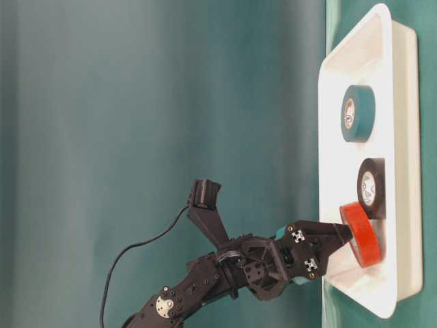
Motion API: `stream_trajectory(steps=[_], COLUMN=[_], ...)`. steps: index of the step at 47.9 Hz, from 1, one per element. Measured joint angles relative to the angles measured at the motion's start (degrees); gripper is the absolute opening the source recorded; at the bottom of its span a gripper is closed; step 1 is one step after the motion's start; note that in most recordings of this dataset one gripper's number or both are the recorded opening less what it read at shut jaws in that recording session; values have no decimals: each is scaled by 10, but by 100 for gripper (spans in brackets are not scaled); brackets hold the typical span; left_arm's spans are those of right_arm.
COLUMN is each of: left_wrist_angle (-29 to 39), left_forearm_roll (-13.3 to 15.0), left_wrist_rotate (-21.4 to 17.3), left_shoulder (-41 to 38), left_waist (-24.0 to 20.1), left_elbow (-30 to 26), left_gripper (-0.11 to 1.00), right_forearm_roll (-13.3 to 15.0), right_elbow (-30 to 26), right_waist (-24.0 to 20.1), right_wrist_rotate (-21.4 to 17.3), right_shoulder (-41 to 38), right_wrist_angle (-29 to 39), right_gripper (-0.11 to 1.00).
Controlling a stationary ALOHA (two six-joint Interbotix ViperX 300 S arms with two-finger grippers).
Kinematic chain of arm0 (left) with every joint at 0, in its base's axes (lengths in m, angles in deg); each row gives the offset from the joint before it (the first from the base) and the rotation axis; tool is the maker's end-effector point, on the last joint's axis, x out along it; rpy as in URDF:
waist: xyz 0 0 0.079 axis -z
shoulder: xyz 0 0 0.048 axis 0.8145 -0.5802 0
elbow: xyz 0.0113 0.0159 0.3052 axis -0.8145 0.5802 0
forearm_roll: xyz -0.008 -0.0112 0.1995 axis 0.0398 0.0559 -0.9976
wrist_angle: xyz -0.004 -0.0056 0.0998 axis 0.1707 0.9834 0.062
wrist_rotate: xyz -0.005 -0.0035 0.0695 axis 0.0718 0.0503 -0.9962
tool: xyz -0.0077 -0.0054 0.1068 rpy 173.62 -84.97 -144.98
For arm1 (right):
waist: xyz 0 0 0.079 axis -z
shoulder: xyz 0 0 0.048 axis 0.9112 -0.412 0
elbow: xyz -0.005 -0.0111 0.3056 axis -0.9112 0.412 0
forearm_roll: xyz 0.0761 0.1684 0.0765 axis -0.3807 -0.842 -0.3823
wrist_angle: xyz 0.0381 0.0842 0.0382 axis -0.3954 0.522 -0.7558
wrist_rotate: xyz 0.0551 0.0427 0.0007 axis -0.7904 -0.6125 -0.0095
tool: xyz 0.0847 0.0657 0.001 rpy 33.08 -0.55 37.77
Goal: Pick up the tape from a random location and place it into the white case.
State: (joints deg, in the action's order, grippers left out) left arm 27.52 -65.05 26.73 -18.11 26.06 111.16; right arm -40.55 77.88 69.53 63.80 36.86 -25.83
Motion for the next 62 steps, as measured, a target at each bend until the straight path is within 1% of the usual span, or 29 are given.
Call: stream_trajectory(steps=[7,12,29,33,39,45,53,59,62], left_wrist_angle=[11,40,149,165,174,176,178,178,178], left_forearm_roll=[0,0,0,0,-1,-1,-1,-1,-1], left_wrist_rotate=[0,0,0,-1,-1,-12,-12,-12,-10], left_shoulder=[4,25,109,124,142,153,158,163,166], left_waist=[0,1,0,0,0,0,2,14,30], left_elbow=[-2,-9,-58,-67,-75,-74,-68,-61,-57], left_gripper=[99,99,99,99,99,99,99,99,99], right_forearm_roll=[0,0,0,0,0,0,0,0,0], right_elbow=[-1,-1,-5,-6,-6,-6,-8,-11,-11], right_waist=[0,0,0,0,0,0,0,0,-1], right_wrist_rotate=[0,0,1,0,0,0,0,0,1], right_shoulder=[0,-1,-1,-1,0,0,-1,0,-1], right_wrist_angle=[-1,0,-1,-1,0,0,-1,0,0], right_gripper=[90,90,90,90,90,90,90,90,90])
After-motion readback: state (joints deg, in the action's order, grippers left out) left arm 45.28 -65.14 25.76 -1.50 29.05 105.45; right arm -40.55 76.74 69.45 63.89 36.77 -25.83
